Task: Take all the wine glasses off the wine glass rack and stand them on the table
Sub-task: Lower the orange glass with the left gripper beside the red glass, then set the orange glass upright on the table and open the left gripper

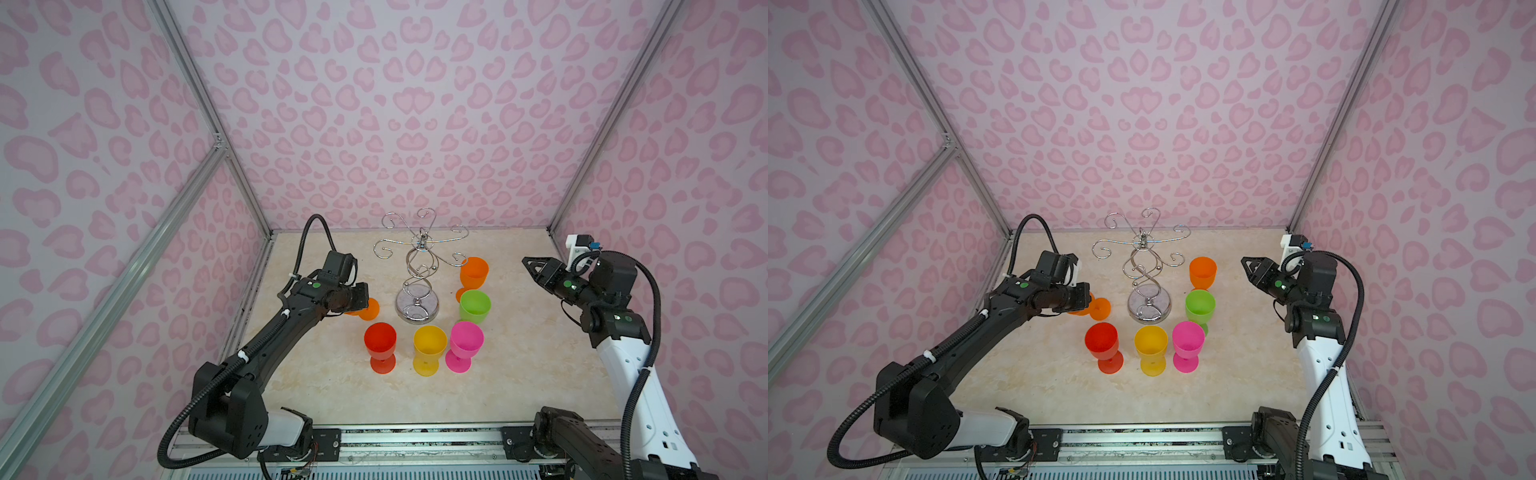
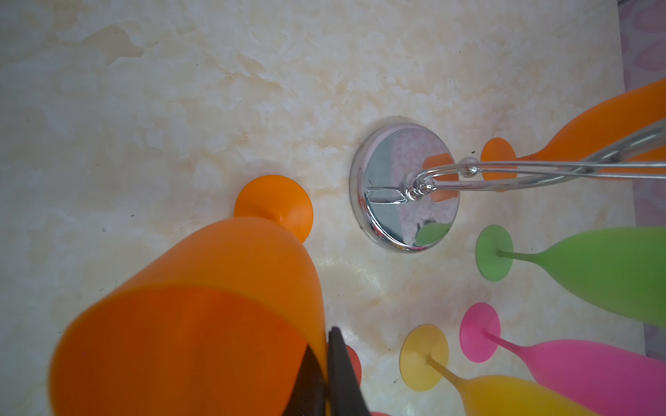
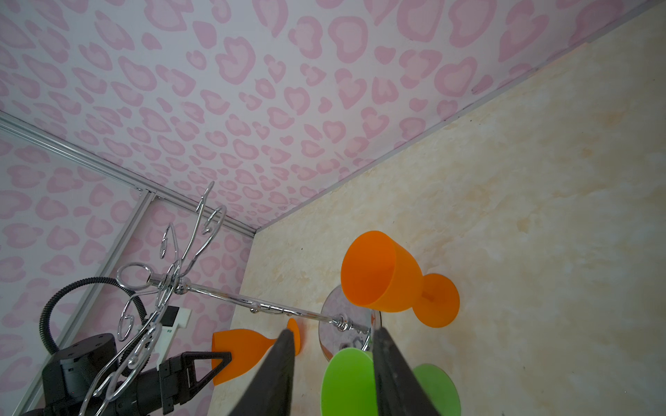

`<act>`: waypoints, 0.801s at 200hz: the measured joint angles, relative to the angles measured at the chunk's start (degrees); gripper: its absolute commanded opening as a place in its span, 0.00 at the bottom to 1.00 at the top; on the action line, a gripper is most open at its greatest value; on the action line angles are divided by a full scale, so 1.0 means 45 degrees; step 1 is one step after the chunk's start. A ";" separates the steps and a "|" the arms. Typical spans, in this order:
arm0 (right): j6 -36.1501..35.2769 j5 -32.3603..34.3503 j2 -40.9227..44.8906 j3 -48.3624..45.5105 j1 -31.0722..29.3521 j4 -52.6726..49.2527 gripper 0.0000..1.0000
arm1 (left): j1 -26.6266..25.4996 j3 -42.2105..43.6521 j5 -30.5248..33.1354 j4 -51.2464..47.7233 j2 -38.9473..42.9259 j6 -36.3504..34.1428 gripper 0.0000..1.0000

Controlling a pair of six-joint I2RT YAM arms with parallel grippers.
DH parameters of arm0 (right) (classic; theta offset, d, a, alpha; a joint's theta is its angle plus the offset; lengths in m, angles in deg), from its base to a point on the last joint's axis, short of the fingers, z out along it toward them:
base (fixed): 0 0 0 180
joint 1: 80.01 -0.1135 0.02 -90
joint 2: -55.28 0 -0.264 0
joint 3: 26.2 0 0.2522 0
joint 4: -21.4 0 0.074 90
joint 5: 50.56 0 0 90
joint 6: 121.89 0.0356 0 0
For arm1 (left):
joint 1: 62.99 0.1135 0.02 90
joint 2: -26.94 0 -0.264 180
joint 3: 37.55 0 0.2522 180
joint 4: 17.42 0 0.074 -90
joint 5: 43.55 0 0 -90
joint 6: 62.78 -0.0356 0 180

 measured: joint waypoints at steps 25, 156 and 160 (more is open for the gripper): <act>0.0000 0.0000 0.0000 0.0000 0.0000 -0.0083 0.37 | -0.0087 -0.0243 -0.0092 -0.0316 -0.0015 -0.0039 0.02; -0.0185 0.0005 -0.0019 -0.0223 0.0000 -0.0185 0.37 | -0.0971 -0.0845 0.0491 -0.2511 0.0049 -0.0612 0.02; -0.0185 0.0005 -0.0024 -0.0223 0.0000 -0.0185 0.37 | -0.0976 -0.0865 0.0491 -0.2521 0.0039 -0.0617 0.02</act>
